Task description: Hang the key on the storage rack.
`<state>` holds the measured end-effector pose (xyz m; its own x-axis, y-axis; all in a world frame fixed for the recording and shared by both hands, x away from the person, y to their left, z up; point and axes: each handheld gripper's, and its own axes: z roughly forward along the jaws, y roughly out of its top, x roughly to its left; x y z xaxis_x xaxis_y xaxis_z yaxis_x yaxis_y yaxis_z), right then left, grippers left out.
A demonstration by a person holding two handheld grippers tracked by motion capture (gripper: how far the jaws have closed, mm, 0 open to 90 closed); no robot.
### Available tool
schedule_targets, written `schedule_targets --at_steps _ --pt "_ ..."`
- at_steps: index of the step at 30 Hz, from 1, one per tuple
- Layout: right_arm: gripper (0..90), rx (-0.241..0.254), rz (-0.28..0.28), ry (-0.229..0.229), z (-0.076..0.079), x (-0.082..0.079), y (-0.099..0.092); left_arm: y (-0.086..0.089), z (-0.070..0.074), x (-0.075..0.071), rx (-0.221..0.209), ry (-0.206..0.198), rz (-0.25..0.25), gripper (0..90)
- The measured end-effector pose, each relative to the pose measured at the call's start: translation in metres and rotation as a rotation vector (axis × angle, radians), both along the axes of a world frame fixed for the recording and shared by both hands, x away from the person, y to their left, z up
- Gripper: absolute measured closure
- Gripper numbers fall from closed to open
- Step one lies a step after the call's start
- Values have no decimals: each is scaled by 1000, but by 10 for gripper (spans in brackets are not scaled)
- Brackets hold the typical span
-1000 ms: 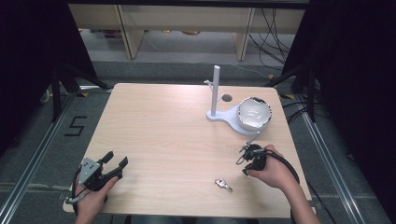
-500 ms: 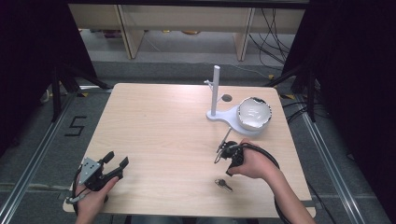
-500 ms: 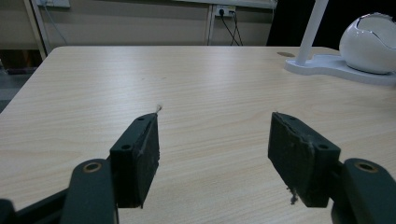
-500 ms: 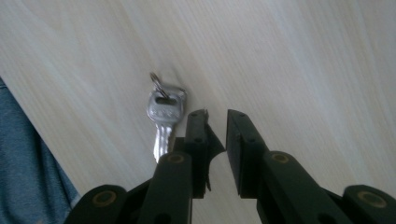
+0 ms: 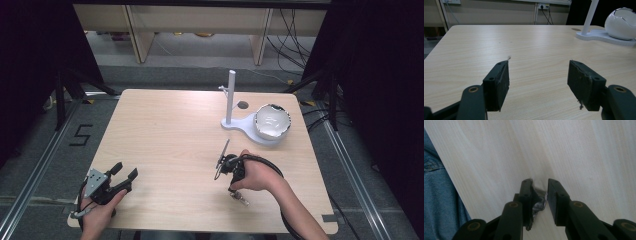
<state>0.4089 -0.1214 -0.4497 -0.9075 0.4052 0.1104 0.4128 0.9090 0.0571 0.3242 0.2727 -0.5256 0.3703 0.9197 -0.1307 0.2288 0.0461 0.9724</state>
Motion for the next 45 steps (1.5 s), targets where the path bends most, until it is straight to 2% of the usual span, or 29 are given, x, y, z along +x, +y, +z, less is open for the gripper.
schedule_targets --at_steps 1,4,5,8,9,12,13,14,16,19,20,24,27,28,30,31,32,33,36,37,39,40,41,42,43,45 --pt "739 4 5 -16 -2 0 1 0 0 0 -1 -1 -1 336" --pt "735 2 -3 -3 -5 -1 3 1 1 -1 4 8 2 336" --pt "735 -1 12 -8 -6 -1 4 1 1 -1 3 9 2 336" --pt "736 -12 -9 2 -9 -2 6 1 1 -1 2 10 2 336" --pt "736 -4 19 3 -12 0 6 1 0 0 -1 6 0 336" --pt "745 -6 27 9 -17 0 8 1 1 -1 1 11 3 336" --pt "756 -6 11 16 -18 -1 9 1 0 0 -6 0 -2 336" --pt "770 -11 31 10 -18 0 9 1 0 0 -5 2 -2 336" --pt "793 -19 26 7 -17 0 11 1 0 0 -2 4 -1 336" --pt "833 -12 24 27 -18 1 13 1 1 -1 2 11 2 335" --pt "849 1 3 46 -20 1 12 1 0 0 -2 6 -1 335" --pt "877 -13 -1 47 -19 2 13 1 0 0 -6 6 -1 336" --pt "880 -33 -3 34 -18 2 12 1 0 0 -4 3 -4 336" --pt "867 -11 -16 40 -19 3 11 1 1 -1 4 11 0 336" --pt "865 -10 -5 33 -19 3 11 1 1 -1 2 8 -1 336" --pt "862 -31 5 23 -17 4 11 1 1 -1 2 9 -1 336" --pt "859 -35 -10 19 -16 3 11 1 1 -1 2 10 0 336" --pt "857 -34 -11 20 -16 3 11 1 0 0 -6 1 -4 336" --pt "850 -27 -24 40 -18 2 10 0 1 -1 3 9 -1 337" --pt "850 -45 -4 29 -17 3 10 0 1 -1 4 9 -1 337" --pt "856 -45 -17 35 -18 2 10 1 1 -1 3 9 -1 337" --pt "863 -43 -14 39 -19 2 10 1 1 -1 3 9 -1 337" --pt "877 -10 -3 48 -21 3 9 1 1 -1 2 9 -1 337" --pt "884 -27 -20 54 -20 2 9 1 1 -1 2 9 -2 336" --pt "886 -45 -13 52 -19 2 10 1 1 -1 2 9 -2 337" --pt "889 -51 -15 45 -19 1 10 1 1 -1 2 9 -2 337"
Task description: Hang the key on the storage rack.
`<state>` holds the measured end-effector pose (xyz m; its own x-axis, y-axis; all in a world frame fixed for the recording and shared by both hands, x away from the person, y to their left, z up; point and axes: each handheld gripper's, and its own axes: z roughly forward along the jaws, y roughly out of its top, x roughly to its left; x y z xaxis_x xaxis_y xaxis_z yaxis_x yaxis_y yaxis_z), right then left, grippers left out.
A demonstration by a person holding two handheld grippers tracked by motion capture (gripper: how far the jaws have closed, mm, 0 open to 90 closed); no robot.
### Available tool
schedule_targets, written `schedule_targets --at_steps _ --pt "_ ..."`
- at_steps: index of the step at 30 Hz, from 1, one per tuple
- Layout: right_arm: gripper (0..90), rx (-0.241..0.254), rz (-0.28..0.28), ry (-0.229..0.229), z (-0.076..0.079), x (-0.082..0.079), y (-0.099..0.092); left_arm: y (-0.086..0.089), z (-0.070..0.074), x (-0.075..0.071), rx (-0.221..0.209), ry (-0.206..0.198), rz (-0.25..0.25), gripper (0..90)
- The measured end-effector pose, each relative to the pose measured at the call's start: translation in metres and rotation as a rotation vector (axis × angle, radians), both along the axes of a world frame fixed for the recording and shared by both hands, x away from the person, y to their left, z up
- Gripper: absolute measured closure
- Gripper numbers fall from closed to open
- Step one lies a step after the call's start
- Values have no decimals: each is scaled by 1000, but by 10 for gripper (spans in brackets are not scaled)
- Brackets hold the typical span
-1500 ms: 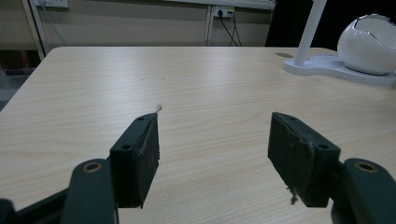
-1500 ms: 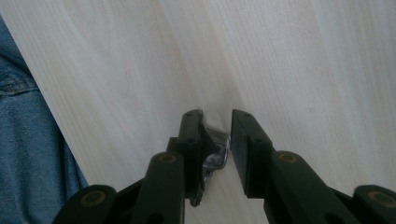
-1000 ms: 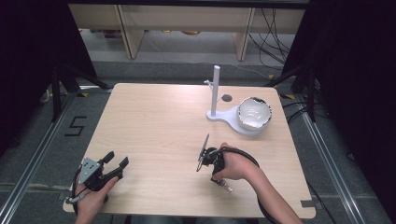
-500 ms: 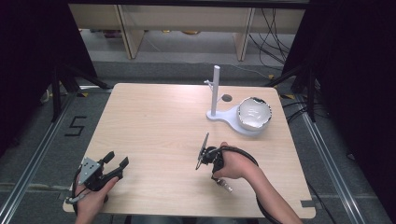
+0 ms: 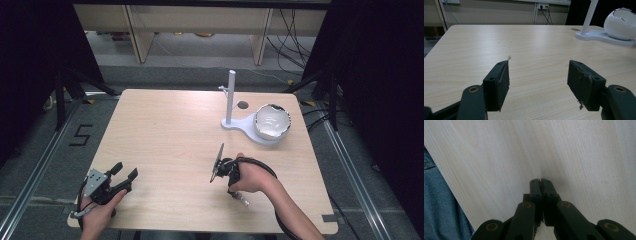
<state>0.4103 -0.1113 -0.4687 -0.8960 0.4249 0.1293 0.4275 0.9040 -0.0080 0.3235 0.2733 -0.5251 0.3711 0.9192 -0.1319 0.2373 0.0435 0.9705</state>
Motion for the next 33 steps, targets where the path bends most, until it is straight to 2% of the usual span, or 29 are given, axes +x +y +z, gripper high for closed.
schedule_targets --at_steps 6,10,11,13,19,21,27,29,30,32,33 --pt "892 6 -8 6 1 -1 0 0 0 0 0 0 0 337" --pt "893 36 -1 -15 4 0 -4 0 0 0 0 -1 1 337" --pt "893 21 -32 -19 6 -2 -3 0 0 0 0 -1 1 336" --pt "893 42 -24 -32 10 -1 -7 0 0 0 -1 0 1 336" --pt "895 95 -48 -75 19 -1 -19 -1 -1 1 -2 -8 -2 338" --pt "895 138 -47 -104 21 0 -24 -1 -1 1 -3 -8 -2 337" --pt "895 185 -120 -135 30 1 -35 -1 -1 1 -7 -7 -1 337" --pt "895 221 -116 -142 33 2 -37 -1 -1 1 -8 -7 0 337" --pt "895 223 -113 -165 34 3 -38 0 0 0 -3 1 4 337" --pt "895 240 -132 -161 38 3 -38 -1 -1 1 -9 -7 0 337" --pt "895 250 -136 -173 40 3 -39 -1 -1 1 -7 -7 0 337"
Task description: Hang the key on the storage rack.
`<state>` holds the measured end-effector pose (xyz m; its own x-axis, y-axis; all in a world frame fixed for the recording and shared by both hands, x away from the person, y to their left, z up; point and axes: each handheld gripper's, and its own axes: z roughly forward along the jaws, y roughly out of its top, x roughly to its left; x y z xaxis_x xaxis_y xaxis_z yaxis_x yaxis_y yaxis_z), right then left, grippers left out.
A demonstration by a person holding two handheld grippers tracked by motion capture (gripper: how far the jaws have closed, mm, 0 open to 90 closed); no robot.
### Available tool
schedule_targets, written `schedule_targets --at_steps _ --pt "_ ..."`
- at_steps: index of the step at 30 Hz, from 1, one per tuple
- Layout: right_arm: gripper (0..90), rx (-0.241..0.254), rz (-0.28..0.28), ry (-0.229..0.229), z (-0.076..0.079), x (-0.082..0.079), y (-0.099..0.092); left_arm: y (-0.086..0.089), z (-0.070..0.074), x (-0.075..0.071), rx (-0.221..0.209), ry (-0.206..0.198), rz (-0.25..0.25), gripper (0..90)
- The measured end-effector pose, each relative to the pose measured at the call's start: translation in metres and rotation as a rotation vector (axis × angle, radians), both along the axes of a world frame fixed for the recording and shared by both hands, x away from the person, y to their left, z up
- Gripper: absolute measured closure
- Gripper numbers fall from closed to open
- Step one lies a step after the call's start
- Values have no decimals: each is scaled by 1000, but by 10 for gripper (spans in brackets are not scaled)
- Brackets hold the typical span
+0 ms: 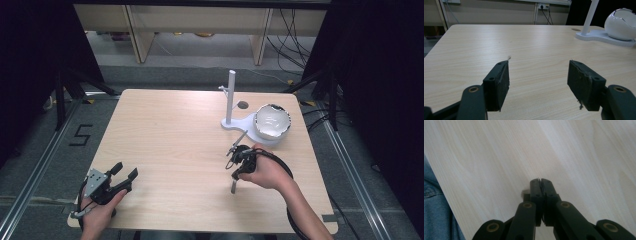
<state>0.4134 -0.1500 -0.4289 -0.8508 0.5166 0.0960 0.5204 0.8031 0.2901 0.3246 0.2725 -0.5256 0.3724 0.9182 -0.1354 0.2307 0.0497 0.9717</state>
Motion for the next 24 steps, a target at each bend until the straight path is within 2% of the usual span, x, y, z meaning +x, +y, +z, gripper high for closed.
schedule_targets --at_steps 3,6,7,9,10,12,13,14,16,17,18,20,22,23,24 --pt "895 26 -1 -29 5 3 -3 0 0 0 1 -1 -2 337" --pt "895 49 -25 -56 11 5 -5 0 0 0 -1 1 -2 337" --pt "896 59 -35 -74 14 6 -6 1 1 -1 3 10 3 337" --pt "895 81 -58 -97 19 7 -7 1 0 -1 -6 -1 -1 337" --pt "895 93 -56 -114 20 8 -7 1 1 -1 1 14 4 337" --pt "896 121 -83 -137 24 9 -8 0 0 0 -2 7 2 338" --pt "896 133 -88 -152 26 11 -9 0 1 -1 5 19 7 339" --pt "895 153 -96 -183 29 12 -9 0 1 0 3 18 5 339" --pt "895 158 -110 -185 31 12 -9 0 1 0 1 19 4 339" --pt "896 179 -130 -187 33 13 -9 0 1 0 2 20 3 339" --pt "895 188 -123 -212 34 15 -10 -1 1 0 1 22 4 339" --pt "896 204 -135 -212 37 17 -10 -1 1 1 3 23 1 339" --pt "896 225 -159 -237 41 18 -9 -2 0 3 -5 14 -3 339" --pt "896 233 -157 -235 42 18 -9 -2 0 2 1 18 -3 339" --pt "896 248 -161 -255 44 19 -8 -3 1 1 10 22 -3 340"
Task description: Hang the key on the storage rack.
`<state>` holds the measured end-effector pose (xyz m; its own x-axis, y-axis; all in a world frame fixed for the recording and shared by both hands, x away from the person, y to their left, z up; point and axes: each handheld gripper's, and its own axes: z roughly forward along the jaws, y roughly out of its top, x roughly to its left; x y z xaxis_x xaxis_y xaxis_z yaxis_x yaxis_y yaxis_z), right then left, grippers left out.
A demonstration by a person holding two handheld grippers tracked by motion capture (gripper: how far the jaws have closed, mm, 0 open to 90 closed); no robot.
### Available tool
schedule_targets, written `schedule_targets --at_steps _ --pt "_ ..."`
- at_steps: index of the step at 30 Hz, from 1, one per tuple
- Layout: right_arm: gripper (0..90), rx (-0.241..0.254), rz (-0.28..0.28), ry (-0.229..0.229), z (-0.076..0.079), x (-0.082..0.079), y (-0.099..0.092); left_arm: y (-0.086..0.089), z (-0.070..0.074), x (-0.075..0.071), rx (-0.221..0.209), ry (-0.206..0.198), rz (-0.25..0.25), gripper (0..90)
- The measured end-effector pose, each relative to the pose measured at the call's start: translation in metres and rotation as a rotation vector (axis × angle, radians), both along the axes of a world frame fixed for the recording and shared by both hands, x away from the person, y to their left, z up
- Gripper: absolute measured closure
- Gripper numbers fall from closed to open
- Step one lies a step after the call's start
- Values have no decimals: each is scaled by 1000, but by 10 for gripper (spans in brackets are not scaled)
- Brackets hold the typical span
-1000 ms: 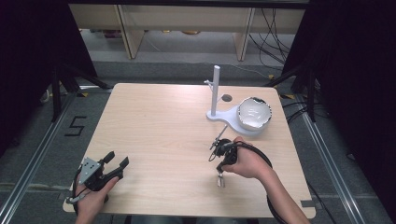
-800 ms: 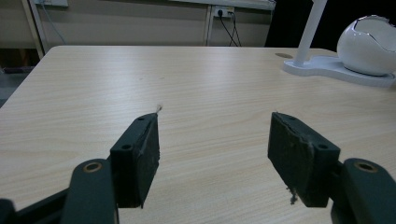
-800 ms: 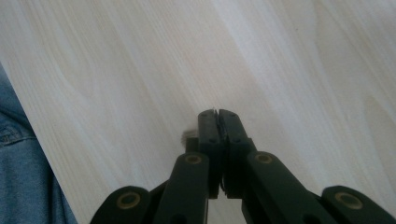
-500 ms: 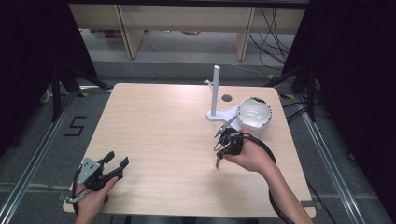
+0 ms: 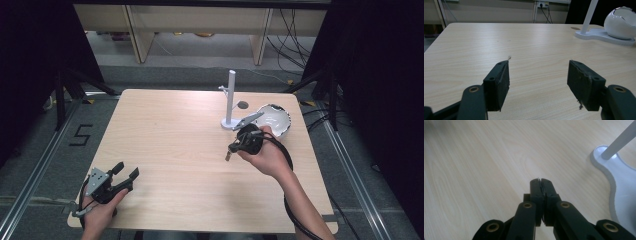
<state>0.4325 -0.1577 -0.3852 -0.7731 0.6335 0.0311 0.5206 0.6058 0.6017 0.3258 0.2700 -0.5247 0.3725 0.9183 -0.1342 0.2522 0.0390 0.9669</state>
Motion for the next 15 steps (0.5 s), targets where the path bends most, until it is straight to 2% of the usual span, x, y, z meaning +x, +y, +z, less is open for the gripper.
schedule_targets --at_steps 1,2,6,9,11,13,15 --pt "896 -4 -8 2 4 1 0 0 -1 1 -7 -17 -6 339" --pt "896 14 0 -16 5 2 1 0 -1 0 -7 -16 -4 339" --pt "896 17 -9 -38 14 3 6 0 0 -1 -7 -12 -3 339" --pt "896 16 -39 -32 22 3 11 0 0 -1 -1 -14 -8 344" --pt "896 22 -26 -55 25 6 13 0 0 -1 -5 -15 -11 352" --pt "896 29 -41 -41 28 6 14 0 0 -1 -5 -14 -11 352" --pt "896 32 -39 -57 30 8 15 -1 0 -1 -1 -12 -11 351"
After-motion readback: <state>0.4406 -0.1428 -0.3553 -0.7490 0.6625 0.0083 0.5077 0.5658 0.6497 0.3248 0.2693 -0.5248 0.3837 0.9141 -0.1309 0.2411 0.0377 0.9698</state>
